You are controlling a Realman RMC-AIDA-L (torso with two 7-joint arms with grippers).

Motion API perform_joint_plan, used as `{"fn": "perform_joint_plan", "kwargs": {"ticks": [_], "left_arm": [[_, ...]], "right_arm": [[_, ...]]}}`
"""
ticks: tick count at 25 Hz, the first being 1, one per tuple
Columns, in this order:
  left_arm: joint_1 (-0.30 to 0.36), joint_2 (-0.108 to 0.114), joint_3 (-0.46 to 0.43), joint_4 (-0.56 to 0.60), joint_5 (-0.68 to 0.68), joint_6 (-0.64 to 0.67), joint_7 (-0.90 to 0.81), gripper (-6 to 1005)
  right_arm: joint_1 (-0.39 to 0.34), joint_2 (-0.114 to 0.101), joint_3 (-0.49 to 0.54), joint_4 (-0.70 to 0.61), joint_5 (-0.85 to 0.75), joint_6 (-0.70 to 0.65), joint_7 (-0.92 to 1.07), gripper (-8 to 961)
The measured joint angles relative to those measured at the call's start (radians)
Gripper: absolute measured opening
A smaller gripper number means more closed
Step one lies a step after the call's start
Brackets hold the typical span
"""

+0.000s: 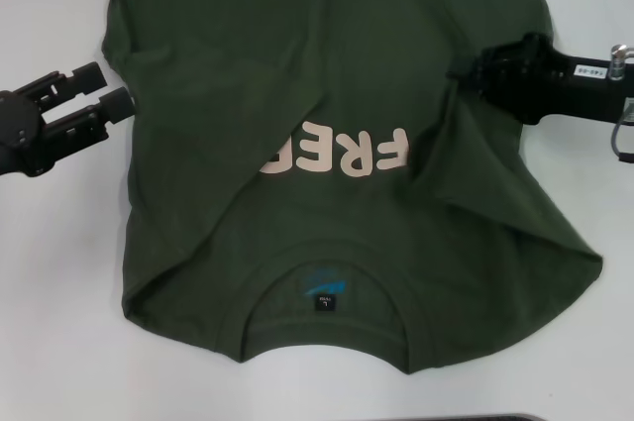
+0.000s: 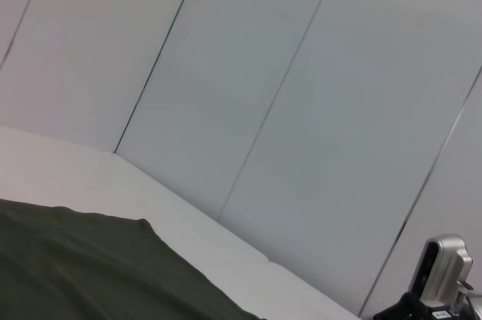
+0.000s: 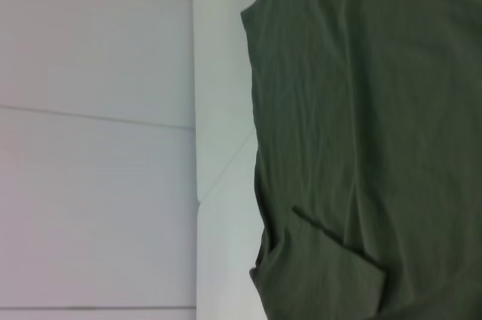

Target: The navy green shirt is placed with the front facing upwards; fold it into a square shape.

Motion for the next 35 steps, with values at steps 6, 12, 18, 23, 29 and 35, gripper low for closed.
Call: {"fn": "perform_joint_plan", "kwargs": {"ticks": [6, 12, 18, 23, 29, 35], "left_arm": [[0.006, -0.001, -0.001, 0.000, 0.000, -0.002, 0.000, 721], [0.007, 0.000, -0.021, 0.000, 0.000, 0.004, -0.001, 720], [0.005, 0.009, -0.027, 0.001, 0.000, 0.009, -0.040, 720], [0.002, 0.017, -0.027, 0.001, 0.004, 0.023, -0.096, 721], [-0.008, 0.023, -0.017, 0.034, 0.009, 0.041, -0.236, 721], [-0.008, 0.025, -0.016, 0.055, 0.011, 0.064, -0.424, 720]], "right_arm": [[0.017, 0.003, -0.050, 0.002, 0.000, 0.002, 0.010, 107], [0.016, -0.029, -0.039, -0.040, 0.031, -0.041, 0.018, 332], [-0.027, -0.107, -0.039, -0.119, 0.167, -0.185, -0.100, 485], [-0.106, -0.115, -0.038, -0.129, 0.377, -0.232, -0.300, 588], [-0.149, -0.133, -0.036, -0.128, 0.420, -0.237, -0.407, 850], [-0.162, -0.138, -0.038, -0.156, 0.423, -0.343, -0.594, 903]]}}
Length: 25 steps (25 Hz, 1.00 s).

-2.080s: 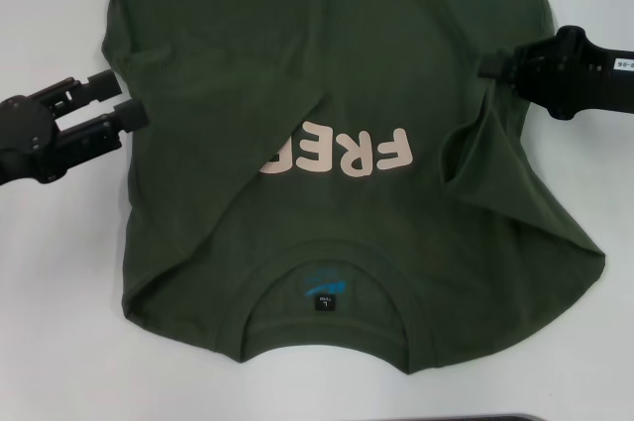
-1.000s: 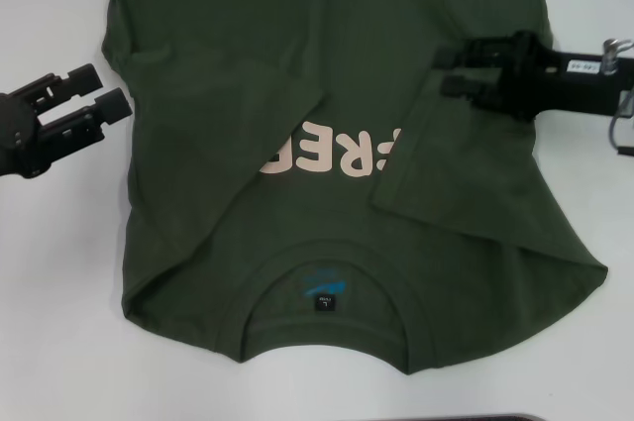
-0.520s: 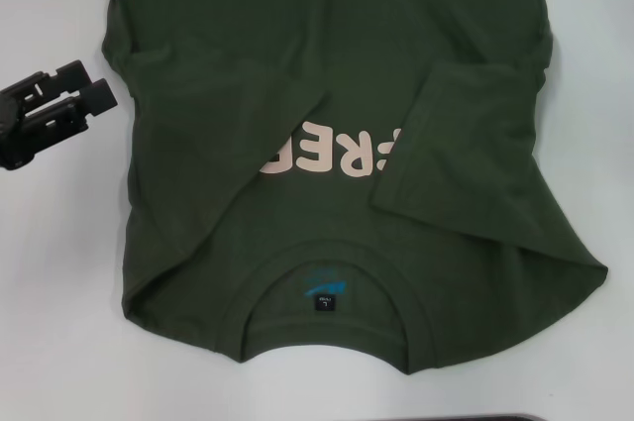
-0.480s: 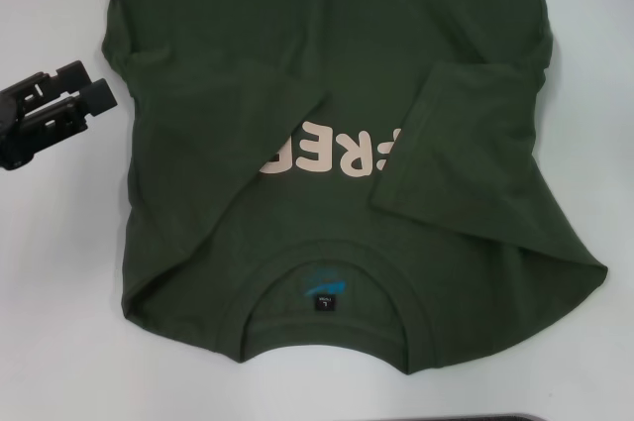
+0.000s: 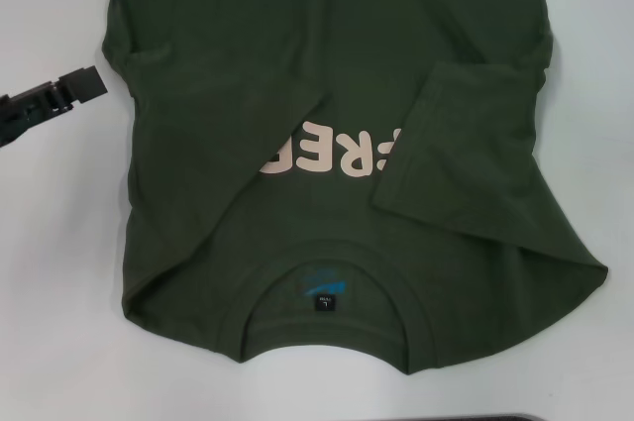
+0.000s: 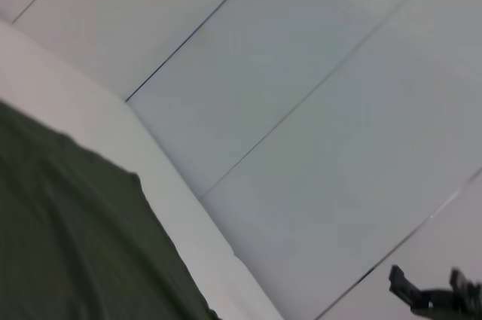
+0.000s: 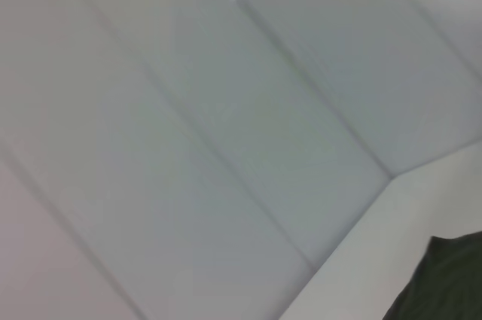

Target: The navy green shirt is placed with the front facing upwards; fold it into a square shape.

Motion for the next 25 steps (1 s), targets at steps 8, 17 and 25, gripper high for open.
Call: {"fn": "perform_joint_plan", "kwargs": {"ticks": [8, 17, 25], "left_arm": [[-0.003, 0.015, 0.018, 0.011, 0.059, 0.037, -0.300, 720], [0.037, 0.015, -0.005, 0.065, 0.288, 0.037, -0.508, 721], [0.061, 0.007, -0.010, 0.084, 0.401, 0.042, -0.529, 721]], "right_arm": [[-0.018, 0.000, -0.011, -0.157, -0.094, -0.065, 0.055, 947], [-0.025, 0.024, -0.008, -0.215, -0.191, -0.074, 0.135, 945], [-0.034, 0.016, -0.002, -0.214, -0.206, -0.070, 0.158, 944]]}}
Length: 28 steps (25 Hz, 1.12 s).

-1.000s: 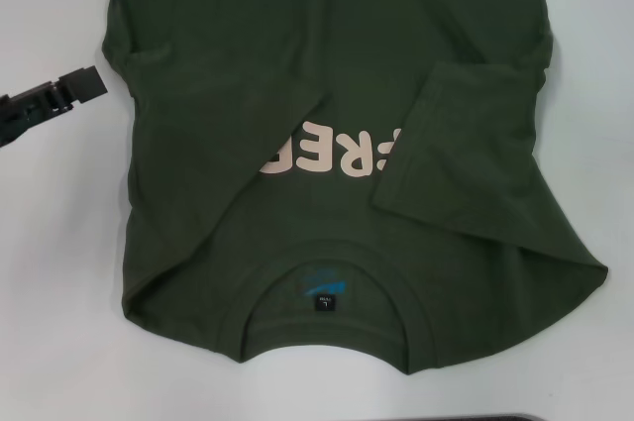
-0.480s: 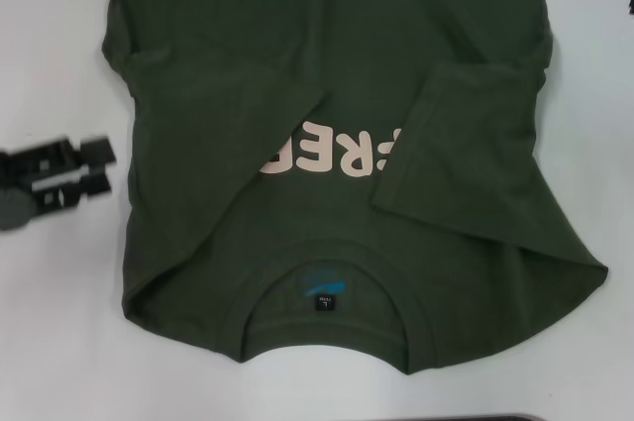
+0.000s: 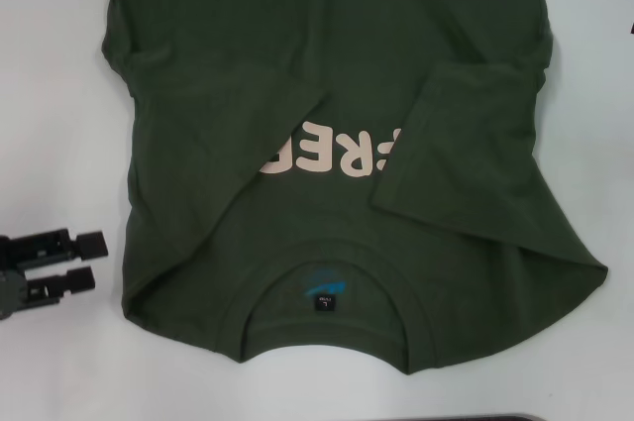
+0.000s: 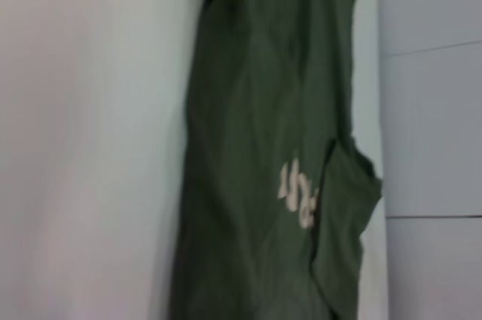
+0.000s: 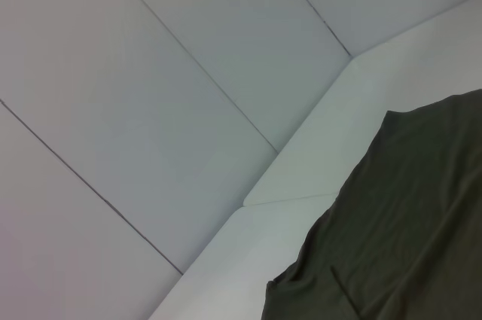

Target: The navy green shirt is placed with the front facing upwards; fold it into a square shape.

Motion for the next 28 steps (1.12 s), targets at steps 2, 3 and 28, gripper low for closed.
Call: {"fn": "perform_joint_plan", "kwargs": {"ticks": [2, 3, 28], "left_arm": [[0.002, -0.003, 0.000, -0.004, 0.013, -0.007, -0.001, 721], [0.004, -0.005, 0.000, -0.005, 0.014, -0.011, -0.001, 721], [0.008, -0.015, 0.045, -0.095, 0.071, -0.155, 0.001, 720]], "right_arm": [[0.000, 0.000, 0.000, 0.002, 0.000, 0.000, 0.005, 944], [0.000, 0.000, 0.000, 0.004, 0.000, 0.002, 0.008, 944], [-0.007, 0.009, 0.014, 0.011, 0.006, 0.005, 0.014, 944]]}}
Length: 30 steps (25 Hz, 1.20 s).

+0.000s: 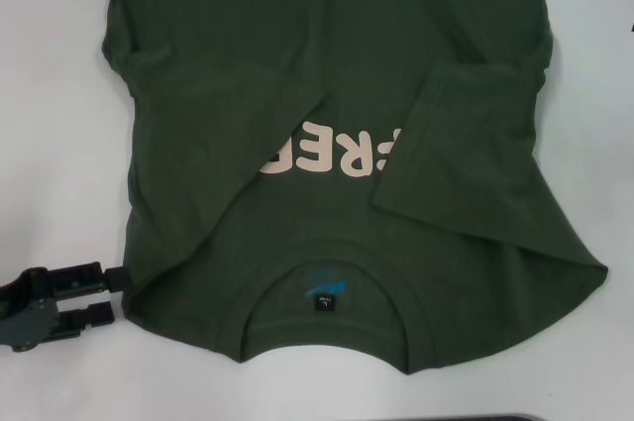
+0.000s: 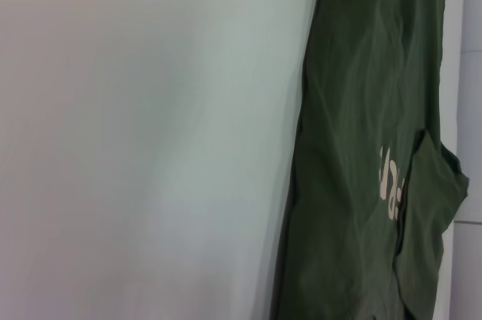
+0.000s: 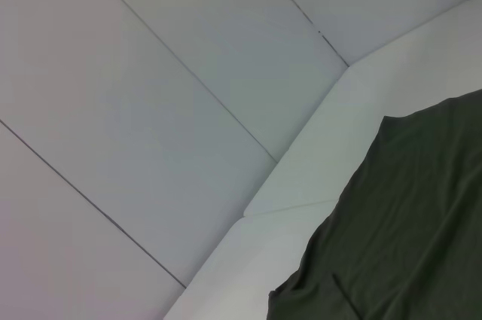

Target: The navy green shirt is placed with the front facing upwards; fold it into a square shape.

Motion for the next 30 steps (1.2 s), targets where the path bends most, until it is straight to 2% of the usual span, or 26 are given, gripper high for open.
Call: {"fn": "perform_joint_plan", "kwargs": {"ticks": [19, 30], "left_arm": [[-0.011, -0.012, 0.030, -0.020, -0.003, -0.040, -0.003, 720], [-0.050, -0.013, 0.030, -0.055, -0.001, -0.078, -0.005, 720]], "right_arm": [[-0.009, -0.001, 0.000, 0.000, 0.000, -0.001, 0.010, 944], [-0.010, -0.004, 0.000, 0.002, 0.000, -0.001, 0.011, 945]]}}
